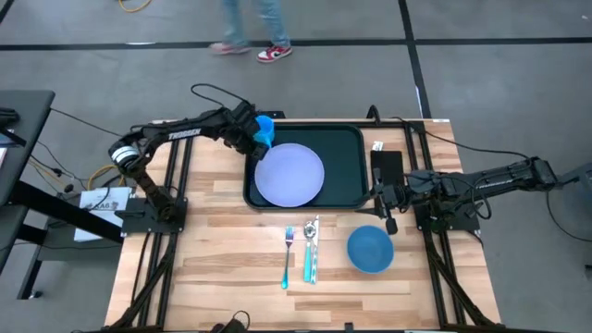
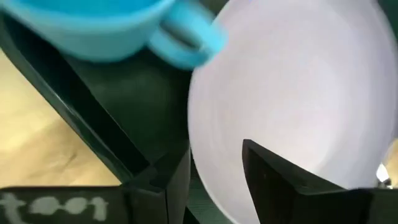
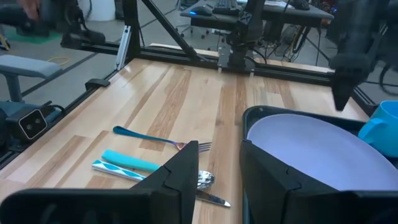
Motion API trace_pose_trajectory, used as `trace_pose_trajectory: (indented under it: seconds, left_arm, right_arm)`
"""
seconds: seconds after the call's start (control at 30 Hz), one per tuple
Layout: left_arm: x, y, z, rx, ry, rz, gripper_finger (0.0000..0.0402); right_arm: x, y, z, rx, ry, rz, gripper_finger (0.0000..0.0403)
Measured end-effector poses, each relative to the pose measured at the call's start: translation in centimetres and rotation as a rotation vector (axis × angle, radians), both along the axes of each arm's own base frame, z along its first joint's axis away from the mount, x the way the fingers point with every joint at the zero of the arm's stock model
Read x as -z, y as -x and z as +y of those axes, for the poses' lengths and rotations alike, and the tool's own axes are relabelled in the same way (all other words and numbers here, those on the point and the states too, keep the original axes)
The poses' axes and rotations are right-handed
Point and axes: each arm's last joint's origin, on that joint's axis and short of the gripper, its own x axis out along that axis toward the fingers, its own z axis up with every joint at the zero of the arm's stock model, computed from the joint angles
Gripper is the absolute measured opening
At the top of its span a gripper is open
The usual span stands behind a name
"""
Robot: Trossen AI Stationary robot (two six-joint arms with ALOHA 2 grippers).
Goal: Set up tray
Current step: Put the blue bowl on the violet plate
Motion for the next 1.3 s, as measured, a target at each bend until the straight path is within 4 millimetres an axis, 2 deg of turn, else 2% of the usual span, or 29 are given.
trace_pose_trajectory:
  seconds: [0.13, 0.27, 0.5, 0.67, 0.8, 0.97, 1.1, 1.2, 1.3]
  left_arm:
    - [-2.9, 0.3, -1.5, 0.066, -0.114, -0.05, 0.0133]
    - [-6.0, 0.3, -4.5, 0.127, -0.245, -0.092, 0.0133]
    - [-11.0, 0.6, -12.5, 0.268, -0.401, -0.244, 0.0133]
    - [-12.5, 1.5, -18.7, 0.436, -0.493, -0.274, 0.0133]
    - [-11.9, 2.8, -22.7, 0.584, -0.526, -0.173, 0.0133]
    - [-8.5, 3.7, -26.4, 0.759, -0.56, -0.128, 0.0133]
    - [-6.2, 3.9, -28.0, 0.865, -0.603, -0.212, 0.0133]
    - [-5.5, 4.0, -28.5, 0.924, -0.664, -0.342, 0.0133]
    - [-4.8, 4.5, -28.5, 1.042, -0.727, -0.445, 0.0133]
  right_arm:
    - [0.0, 0.0, 0.0, 0.0, 0.0, 0.0, 0.0107]
    - [0.0, 0.0, 0.0, 0.0, 0.0, -0.001, 0.0107]
    - [0.0, 0.0, -0.1, 0.039, -0.013, -0.002, 0.0107]
    - [0.0, -0.1, -0.6, 0.206, -0.019, -0.005, 0.0107]
    - [-0.5, -0.4, -0.6, 0.26, -0.134, 0.029, 0.0107]
    - [-0.8, -1.9, -0.4, 0.291, -0.177, 0.142, 0.0107]
    - [-0.7, -4.0, -0.1, 0.284, -0.121, 0.25, 0.0107]
    - [-1.0, -4.8, 0.0, 0.303, -0.075, 0.456, 0.0107]
    - [-2.2, -5.3, 0.1, 0.345, -0.086, 0.649, 0.0107]
